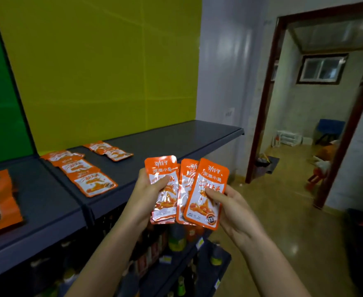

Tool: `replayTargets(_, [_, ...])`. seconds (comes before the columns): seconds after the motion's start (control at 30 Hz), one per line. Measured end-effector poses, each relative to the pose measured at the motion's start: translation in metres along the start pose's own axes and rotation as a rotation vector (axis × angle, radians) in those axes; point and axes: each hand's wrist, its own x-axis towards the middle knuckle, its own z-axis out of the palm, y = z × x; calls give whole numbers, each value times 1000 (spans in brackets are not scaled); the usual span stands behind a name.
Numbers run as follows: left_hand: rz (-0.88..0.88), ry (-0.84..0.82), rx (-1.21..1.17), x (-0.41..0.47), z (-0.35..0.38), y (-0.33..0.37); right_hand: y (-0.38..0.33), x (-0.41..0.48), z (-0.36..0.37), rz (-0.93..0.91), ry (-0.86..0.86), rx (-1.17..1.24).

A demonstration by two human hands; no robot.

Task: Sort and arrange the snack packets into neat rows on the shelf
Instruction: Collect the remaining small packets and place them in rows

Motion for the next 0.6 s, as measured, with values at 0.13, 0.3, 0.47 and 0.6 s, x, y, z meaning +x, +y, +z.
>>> replayTargets(0.13, [66, 34, -27, 38, 10, 13, -21, 54, 15, -23, -94, -52])
replayTargets(0.3, [157, 182, -50, 61, 2, 20, -26, 109, 37, 1, -239, -130])
replayTargets(0.47, [221, 365, 30, 69, -19, 24, -19, 156, 69, 0, -440, -231])
replayTargets(0.6, [239, 505, 48, 68, -31, 31, -15, 180, 91, 4, -645, -328])
